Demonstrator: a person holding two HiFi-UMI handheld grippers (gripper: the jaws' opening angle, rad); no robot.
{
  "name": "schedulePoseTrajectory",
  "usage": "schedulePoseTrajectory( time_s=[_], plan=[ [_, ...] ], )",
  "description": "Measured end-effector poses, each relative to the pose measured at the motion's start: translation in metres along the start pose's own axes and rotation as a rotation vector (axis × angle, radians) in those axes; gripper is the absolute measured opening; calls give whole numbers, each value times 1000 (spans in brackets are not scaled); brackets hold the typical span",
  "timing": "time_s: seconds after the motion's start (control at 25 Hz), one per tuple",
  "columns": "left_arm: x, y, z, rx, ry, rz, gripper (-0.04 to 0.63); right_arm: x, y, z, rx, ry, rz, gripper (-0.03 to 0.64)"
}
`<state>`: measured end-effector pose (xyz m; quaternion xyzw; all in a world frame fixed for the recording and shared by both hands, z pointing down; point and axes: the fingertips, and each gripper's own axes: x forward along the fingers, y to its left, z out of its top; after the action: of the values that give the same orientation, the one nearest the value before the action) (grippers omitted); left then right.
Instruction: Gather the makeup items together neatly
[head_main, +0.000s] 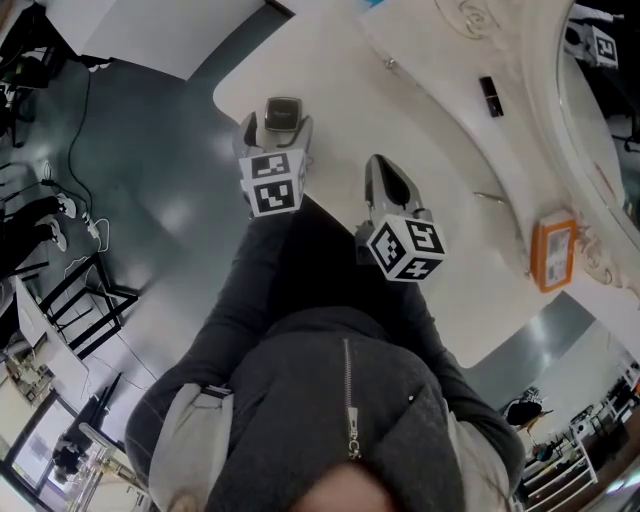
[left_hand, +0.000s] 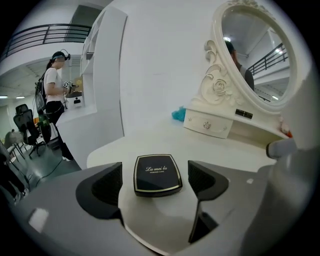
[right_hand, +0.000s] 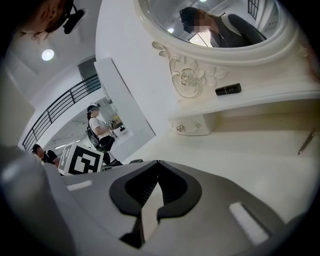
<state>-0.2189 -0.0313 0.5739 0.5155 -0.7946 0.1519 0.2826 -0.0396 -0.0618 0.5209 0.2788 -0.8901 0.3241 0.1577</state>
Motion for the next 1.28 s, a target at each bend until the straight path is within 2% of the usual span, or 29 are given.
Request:
schedulePoseTrajectory(
  time_s=[0.32, 0.48, 0.56, 0.92, 1.28],
  plan=[
    [12, 0, -8, 55, 49, -15, 405, 1, -5, 5, 23, -15, -7, 3],
    [14, -2, -9, 42, 46, -33, 399, 0, -11, 7, 33, -27, -22, 3],
    [14, -4, -10, 42, 47, -46, 376, -1, -13, 8, 37, -31, -30, 4],
    [12, -8, -9, 94, 35, -88, 342, -4, -15, 5, 54, -48, -47, 3],
    [16, -6, -12, 127, 78, -122, 337, -7, -16, 6, 71, -65, -83, 3]
  ],
)
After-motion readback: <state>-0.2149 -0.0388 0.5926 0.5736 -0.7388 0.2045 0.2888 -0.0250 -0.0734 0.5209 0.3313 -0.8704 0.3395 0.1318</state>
